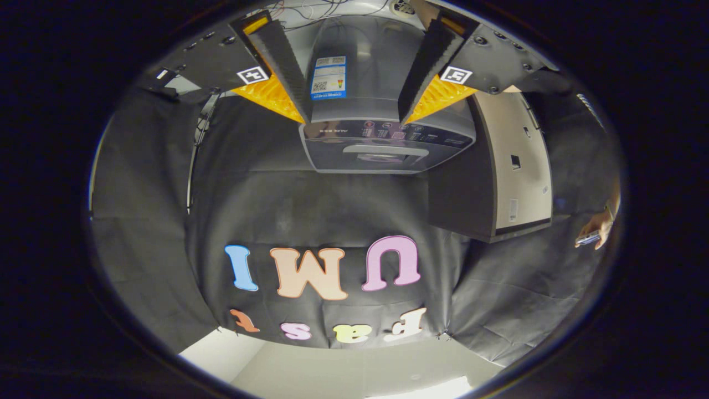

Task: Put the clothes into the washing machine and then close the washing machine lid.

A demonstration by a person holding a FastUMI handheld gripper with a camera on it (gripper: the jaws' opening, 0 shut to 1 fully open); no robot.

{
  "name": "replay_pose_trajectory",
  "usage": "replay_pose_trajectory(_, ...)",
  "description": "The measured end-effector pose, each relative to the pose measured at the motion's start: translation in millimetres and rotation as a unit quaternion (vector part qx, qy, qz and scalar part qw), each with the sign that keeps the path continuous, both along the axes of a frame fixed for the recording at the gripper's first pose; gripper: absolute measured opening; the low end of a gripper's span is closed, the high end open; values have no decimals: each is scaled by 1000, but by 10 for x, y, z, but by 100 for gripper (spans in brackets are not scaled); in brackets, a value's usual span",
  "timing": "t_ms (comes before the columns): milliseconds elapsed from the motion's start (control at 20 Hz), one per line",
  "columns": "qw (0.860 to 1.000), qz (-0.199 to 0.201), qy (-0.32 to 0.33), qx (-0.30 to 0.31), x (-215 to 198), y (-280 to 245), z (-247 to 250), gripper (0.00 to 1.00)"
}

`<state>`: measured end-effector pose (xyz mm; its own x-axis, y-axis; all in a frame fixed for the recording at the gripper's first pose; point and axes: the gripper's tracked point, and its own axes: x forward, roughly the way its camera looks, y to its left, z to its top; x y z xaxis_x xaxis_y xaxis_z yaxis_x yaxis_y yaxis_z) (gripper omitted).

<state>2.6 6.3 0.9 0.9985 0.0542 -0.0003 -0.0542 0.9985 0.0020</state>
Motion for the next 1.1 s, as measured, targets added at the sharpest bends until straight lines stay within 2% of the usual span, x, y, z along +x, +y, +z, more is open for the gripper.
replay_pose_trajectory(1100, 1000, -7, 0, 0, 9, -27, -10, 97)
